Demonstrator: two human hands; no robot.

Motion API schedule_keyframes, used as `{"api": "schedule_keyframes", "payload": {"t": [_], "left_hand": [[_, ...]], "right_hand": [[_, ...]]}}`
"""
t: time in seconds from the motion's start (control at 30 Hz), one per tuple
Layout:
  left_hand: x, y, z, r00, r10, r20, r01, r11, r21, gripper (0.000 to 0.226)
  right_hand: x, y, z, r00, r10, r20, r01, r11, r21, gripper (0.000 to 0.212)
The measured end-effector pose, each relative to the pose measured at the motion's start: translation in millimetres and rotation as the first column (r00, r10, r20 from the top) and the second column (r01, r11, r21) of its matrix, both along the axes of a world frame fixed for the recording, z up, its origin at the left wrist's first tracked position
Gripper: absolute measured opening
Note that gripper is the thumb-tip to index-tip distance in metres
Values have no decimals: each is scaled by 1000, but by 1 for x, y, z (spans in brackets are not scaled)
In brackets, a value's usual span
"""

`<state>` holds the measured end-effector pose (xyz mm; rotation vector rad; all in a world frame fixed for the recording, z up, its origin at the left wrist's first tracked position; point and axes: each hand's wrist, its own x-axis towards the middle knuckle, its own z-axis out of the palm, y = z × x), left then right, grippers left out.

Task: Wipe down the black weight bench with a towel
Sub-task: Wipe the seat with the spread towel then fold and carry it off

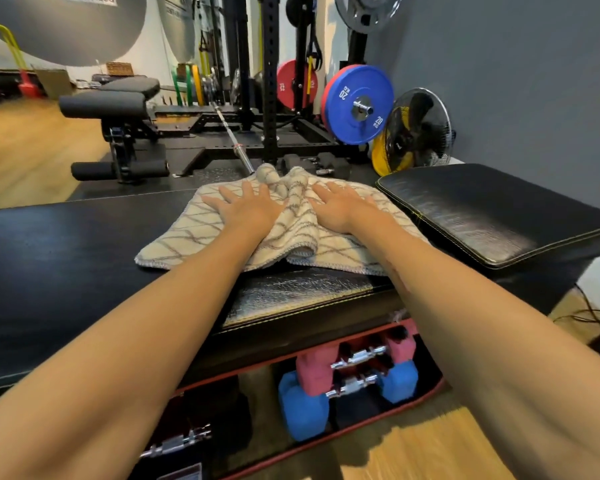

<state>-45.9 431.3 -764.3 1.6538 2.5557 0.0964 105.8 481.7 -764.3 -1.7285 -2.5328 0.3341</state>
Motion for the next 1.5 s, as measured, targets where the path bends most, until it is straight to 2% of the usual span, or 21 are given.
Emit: {"api": "schedule_keyframes", "payload": {"t": [0.27, 0.43, 0.6, 0.93, 1.07, 1.13, 1.27, 1.5], "left_hand": [[19, -23, 0, 997, -73, -8, 73, 996, 54, 72], [33, -58, 0, 991, -134, -19, 135, 987, 84, 67], [24, -93, -5, 987, -162, -9, 162, 985, 63, 64], [-71, -169, -12, 999, -10, -45, 13, 998, 65, 62], [-121, -218, -10, 996, 81, -42, -79, 996, 38, 68], [-150, -245, -10, 991, 128, -49, -126, 991, 33, 72], [-209, -292, -16, 970, 218, -110, -216, 976, 27, 56], [-284, -348, -21, 932, 343, -120, -343, 939, 26, 62]], "right_hand": [[24, -18, -5, 999, 7, -40, -7, 1000, 16, 87], [37, -55, -3, 1000, -29, -4, 29, 1000, 12, 69], [22, -100, 0, 997, -53, 60, 51, 998, 37, 66], [-89, -164, -5, 992, 81, 92, -89, 992, 89, 63], [-147, -202, -7, 982, 178, 68, -184, 979, 91, 64], [-179, -222, -8, 970, 239, 46, -242, 965, 98, 64], [-238, -260, -10, 939, 342, 24, -343, 935, 86, 65], [-321, -305, -7, 904, 427, 35, -428, 902, 61, 67]]}}
